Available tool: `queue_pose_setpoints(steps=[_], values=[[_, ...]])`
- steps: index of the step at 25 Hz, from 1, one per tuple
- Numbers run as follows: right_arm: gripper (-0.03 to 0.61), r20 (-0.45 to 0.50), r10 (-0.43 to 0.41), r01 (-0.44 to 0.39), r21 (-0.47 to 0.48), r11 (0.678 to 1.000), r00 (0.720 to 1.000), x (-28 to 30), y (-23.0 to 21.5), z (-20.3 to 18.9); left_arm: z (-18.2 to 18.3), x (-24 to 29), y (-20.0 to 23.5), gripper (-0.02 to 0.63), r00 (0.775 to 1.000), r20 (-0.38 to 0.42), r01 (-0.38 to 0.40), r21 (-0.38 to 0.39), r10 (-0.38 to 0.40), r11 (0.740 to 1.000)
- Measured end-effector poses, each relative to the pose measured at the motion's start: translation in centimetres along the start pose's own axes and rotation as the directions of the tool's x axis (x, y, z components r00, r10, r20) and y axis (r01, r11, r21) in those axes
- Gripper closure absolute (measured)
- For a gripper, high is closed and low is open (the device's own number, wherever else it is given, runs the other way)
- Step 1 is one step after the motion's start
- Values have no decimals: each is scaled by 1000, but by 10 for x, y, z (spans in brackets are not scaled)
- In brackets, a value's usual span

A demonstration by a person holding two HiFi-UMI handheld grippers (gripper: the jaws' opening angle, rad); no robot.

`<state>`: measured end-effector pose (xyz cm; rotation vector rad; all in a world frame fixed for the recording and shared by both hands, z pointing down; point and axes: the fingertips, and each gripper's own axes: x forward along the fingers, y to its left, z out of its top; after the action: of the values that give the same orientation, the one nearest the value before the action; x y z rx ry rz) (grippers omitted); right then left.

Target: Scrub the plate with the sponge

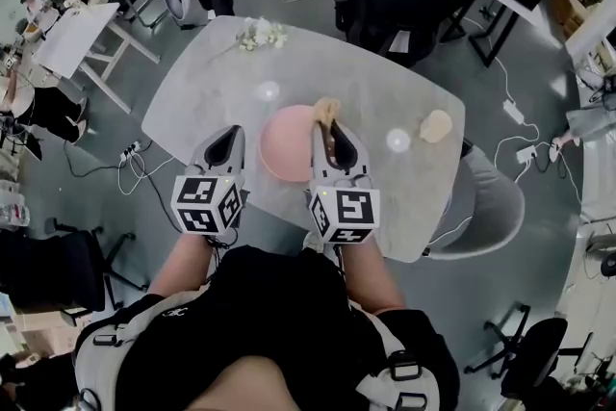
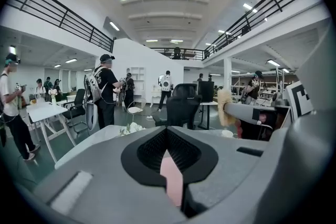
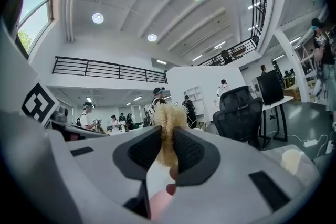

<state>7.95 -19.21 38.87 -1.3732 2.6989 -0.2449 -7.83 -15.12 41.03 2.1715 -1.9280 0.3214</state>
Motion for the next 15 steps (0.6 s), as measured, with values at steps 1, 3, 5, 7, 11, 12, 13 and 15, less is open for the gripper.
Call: queue_pose_setpoints(steps=[1, 3, 5, 7, 11, 12, 13, 15], values=[[506, -3, -8, 8, 5, 1000, 1000, 2, -3, -1, -1, 6, 1, 609, 1000, -9, 6, 3, -6, 1000], [506, -7, -27, 27, 10, 1000, 1000, 7, -8, -4, -2, 20, 4, 609, 999, -26, 23, 13, -23, 1000], [506, -13, -49, 49, 11, 999, 999, 11, -11, -7, -2, 31, 6, 609, 998, -35, 45, 26, -45, 999], [506, -21, -80, 80, 3, 997, 997, 18, -15, -9, -2, 44, 10, 609, 996, -40, 76, 35, -75, 996], [506, -26, -162, 162, -8, 987, 986, 39, -16, -6, -4, 73, 28, 609, 986, -78, 154, 46, -150, 987], [506, -25, -181, 181, -9, 984, 983, 43, -13, -5, -7, 80, 34, 609, 981, -91, 174, 47, -170, 984], [506, -26, -197, 197, -13, 980, 980, 46, -10, -6, -12, 86, 40, 609, 977, -104, 191, 46, -186, 980], [506, -32, -227, 226, -28, 974, 973, 50, -4, -7, -24, 96, 51, 609, 969, -130, 218, 44, -210, 975]])
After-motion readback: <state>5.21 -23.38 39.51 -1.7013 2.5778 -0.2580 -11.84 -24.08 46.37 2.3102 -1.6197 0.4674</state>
